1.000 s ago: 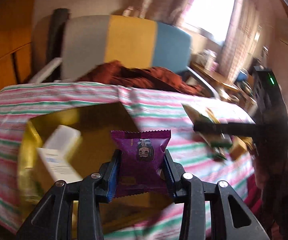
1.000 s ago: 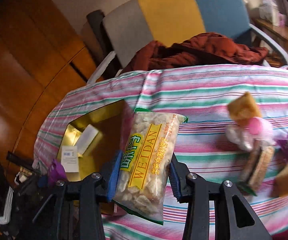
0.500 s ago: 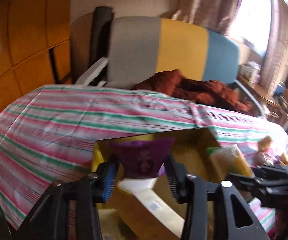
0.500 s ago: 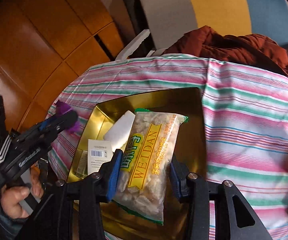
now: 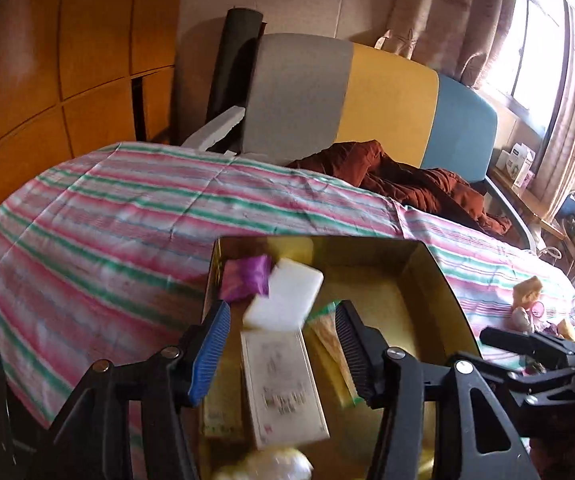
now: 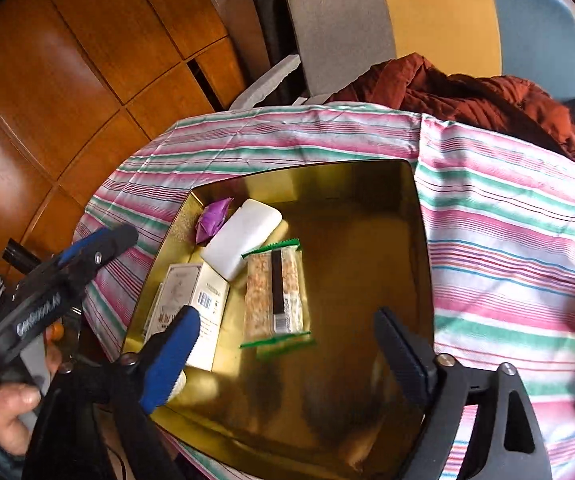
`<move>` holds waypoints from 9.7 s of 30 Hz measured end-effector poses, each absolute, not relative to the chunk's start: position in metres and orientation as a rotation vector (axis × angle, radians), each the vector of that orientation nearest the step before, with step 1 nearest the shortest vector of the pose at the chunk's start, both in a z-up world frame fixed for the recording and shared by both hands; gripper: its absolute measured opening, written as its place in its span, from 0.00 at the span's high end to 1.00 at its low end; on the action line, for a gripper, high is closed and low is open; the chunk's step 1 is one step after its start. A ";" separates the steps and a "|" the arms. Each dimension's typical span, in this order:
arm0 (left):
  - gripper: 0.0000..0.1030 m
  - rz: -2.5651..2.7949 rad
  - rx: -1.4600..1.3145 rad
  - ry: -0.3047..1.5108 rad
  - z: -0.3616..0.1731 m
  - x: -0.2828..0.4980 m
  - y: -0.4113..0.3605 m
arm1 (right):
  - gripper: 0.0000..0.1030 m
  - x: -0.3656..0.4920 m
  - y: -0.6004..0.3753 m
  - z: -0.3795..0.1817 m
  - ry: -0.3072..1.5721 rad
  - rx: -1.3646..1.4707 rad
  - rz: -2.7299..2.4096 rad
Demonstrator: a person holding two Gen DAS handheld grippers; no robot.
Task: Organize objects
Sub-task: 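Lower the purple packet and WEIDAN bag into the gold tray and open both tools, then withdraw both open tools from the tray, then move both tools from the tray back to the remaining items, then close the left tool on the yellow sponge and lift it, then grasp the pink hair roller with the right tool while the left tool holds the sponge, then carry the sponge and pink roller over the gold tray and open both tools, then move both tools from the tray back to the remaining items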
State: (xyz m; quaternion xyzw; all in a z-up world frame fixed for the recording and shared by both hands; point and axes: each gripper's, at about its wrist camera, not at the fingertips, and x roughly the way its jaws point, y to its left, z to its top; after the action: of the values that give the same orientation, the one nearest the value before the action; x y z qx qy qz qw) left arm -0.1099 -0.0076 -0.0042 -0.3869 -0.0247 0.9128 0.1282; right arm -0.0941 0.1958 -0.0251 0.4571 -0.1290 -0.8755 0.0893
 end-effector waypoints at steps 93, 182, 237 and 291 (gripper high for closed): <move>0.41 1.985 -1.124 0.345 -0.043 -0.063 0.357 | 0.00 0.069 0.571 -0.040 -1.397 1.223 -3.140; 0.65 1.813 -1.196 0.036 -0.023 -0.078 0.250 | 0.29 -0.002 0.422 -0.069 -0.159 1.482 -2.729; 0.45 2.301 -1.212 -0.177 -0.039 -0.034 0.011 | 0.00 -0.123 0.235 -0.015 -0.339 1.384 -2.715; 0.44 2.890 -1.070 0.213 0.004 -0.003 0.017 | 0.00 -0.008 0.207 -0.018 -0.002 1.178 -2.981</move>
State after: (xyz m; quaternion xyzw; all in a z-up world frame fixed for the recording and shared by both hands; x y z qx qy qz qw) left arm -0.0031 0.0167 0.0043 -0.3464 0.0690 0.9352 0.0260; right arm -0.0076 0.2066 -0.0180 0.3675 -0.0006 -0.9295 -0.0317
